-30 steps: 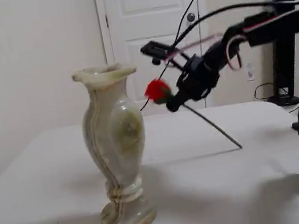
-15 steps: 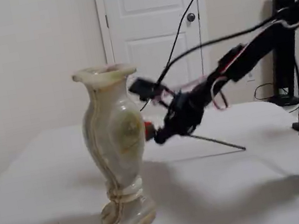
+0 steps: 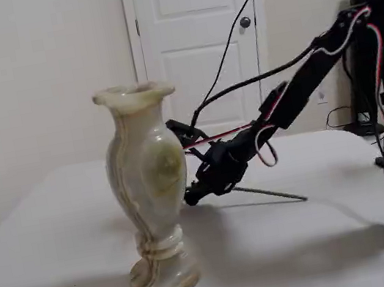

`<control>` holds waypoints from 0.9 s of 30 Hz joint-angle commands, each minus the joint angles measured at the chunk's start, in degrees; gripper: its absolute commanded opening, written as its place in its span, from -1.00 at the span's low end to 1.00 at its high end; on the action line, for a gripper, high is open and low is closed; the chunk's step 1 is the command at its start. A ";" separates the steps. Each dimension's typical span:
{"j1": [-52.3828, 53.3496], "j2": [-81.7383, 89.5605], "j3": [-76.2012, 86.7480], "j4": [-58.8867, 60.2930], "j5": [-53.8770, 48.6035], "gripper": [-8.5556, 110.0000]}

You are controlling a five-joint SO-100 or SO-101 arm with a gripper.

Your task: Pick up rose from vase and place it onto the table

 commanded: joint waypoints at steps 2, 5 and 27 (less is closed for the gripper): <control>0.62 0.62 -3.25 -1.76 0.09 -0.51; 0.79 0.70 -3.08 -2.02 0.00 -0.41; -9.32 43.86 -3.60 43.42 23.12 -0.71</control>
